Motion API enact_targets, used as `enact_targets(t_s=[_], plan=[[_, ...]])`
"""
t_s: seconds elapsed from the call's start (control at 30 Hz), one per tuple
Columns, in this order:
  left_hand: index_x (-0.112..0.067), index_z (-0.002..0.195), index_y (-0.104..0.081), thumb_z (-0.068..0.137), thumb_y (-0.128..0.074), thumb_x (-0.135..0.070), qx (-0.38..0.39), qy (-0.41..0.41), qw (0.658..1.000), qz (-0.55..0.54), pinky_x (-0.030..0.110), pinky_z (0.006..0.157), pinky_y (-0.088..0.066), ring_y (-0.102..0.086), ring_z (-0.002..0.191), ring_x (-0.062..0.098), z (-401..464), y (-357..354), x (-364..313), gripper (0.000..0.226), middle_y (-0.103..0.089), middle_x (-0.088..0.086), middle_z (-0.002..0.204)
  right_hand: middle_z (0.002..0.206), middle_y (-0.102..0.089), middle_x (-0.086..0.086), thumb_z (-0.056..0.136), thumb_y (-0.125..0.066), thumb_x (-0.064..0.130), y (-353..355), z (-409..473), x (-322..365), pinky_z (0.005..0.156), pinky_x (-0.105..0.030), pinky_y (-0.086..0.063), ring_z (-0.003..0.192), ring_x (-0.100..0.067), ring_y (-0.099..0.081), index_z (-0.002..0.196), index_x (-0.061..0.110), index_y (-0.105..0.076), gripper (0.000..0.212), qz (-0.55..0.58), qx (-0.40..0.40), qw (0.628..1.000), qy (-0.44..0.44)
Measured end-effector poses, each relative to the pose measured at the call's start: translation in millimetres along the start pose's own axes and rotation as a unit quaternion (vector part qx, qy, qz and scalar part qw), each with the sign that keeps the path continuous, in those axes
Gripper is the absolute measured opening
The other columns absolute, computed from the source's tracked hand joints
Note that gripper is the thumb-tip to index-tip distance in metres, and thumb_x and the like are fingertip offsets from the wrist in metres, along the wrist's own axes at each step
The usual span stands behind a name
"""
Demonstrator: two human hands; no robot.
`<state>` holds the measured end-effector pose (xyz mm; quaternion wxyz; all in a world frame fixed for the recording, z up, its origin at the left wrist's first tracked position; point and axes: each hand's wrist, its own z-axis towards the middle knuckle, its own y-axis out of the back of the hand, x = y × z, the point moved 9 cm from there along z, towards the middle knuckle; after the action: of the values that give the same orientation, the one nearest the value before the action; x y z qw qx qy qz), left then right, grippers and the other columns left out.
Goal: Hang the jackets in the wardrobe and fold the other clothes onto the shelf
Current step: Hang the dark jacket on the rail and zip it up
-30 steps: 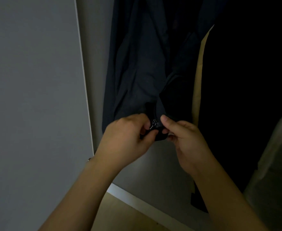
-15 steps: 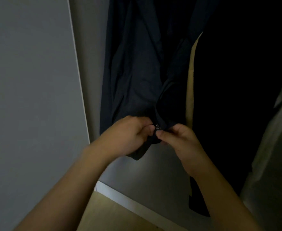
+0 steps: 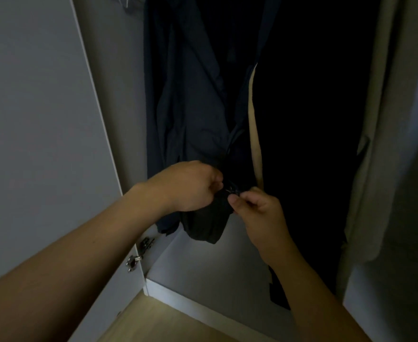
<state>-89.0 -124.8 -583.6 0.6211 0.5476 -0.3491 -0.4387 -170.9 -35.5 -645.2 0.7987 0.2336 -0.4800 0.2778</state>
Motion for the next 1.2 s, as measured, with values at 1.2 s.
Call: enact_targets(t_s=[1.2], plan=[[-0.027, 0.089, -0.049, 0.089, -0.049, -0.018, -0.063, -0.063, 0.982, 0.165, 0.035, 0.095, -0.036, -0.057, 0.092, 0.022, 70, 65, -32, 0.009, -0.060, -0.001, 0.092, 0.135, -0.052, -0.010, 0.080, -0.064, 0.055, 1, 64, -21, 0.097, -0.040, -0.048, 0.119, -0.030, -0.054, 0.135, 0.013, -0.048, 0.072, -0.350, 0.112, 0.919, -0.140]])
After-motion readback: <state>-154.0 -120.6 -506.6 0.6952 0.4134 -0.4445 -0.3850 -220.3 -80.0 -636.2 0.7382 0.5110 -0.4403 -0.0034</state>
